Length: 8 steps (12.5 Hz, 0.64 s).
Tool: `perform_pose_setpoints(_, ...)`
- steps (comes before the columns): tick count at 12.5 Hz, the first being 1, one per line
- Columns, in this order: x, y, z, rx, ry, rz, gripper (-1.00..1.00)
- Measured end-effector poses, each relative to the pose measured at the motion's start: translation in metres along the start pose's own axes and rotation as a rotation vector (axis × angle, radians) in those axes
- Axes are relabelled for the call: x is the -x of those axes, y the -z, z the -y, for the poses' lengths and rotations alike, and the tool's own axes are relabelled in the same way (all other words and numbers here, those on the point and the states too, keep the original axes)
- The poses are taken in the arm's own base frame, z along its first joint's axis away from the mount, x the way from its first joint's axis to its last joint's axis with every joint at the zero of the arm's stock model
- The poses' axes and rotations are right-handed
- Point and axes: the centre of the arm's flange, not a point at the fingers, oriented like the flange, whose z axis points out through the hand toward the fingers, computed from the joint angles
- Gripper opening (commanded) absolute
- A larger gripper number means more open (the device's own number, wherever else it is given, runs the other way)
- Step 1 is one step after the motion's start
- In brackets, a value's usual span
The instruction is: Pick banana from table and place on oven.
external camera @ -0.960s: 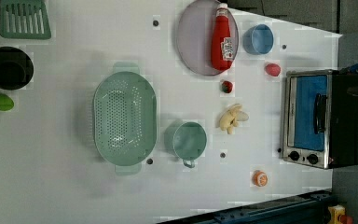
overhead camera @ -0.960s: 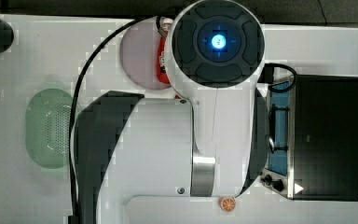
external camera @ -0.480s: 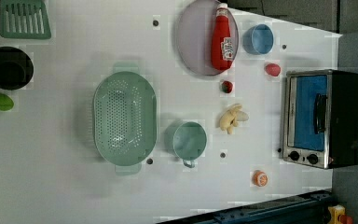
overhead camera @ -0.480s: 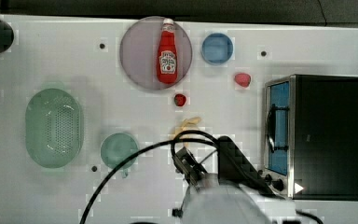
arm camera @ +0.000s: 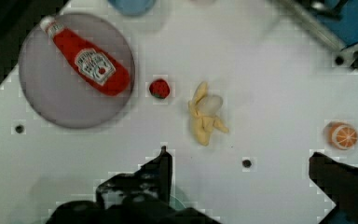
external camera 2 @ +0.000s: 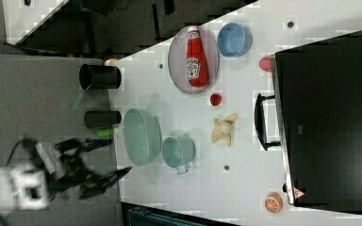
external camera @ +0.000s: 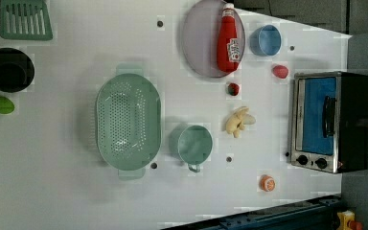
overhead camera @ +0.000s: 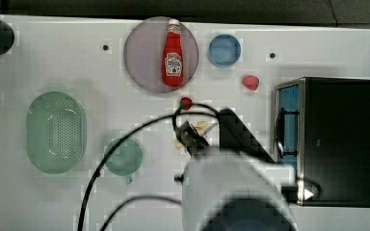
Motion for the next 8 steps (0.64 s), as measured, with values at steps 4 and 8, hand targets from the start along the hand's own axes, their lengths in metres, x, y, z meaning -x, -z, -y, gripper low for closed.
perform_pose_setpoints(4,-0.008,-0.154,0.031,0.083,0.023,0.074,1.00)
perform_pose_setpoints(8,-0.004,-0.256,0.025,0.135,0.021,0.124,1.00)
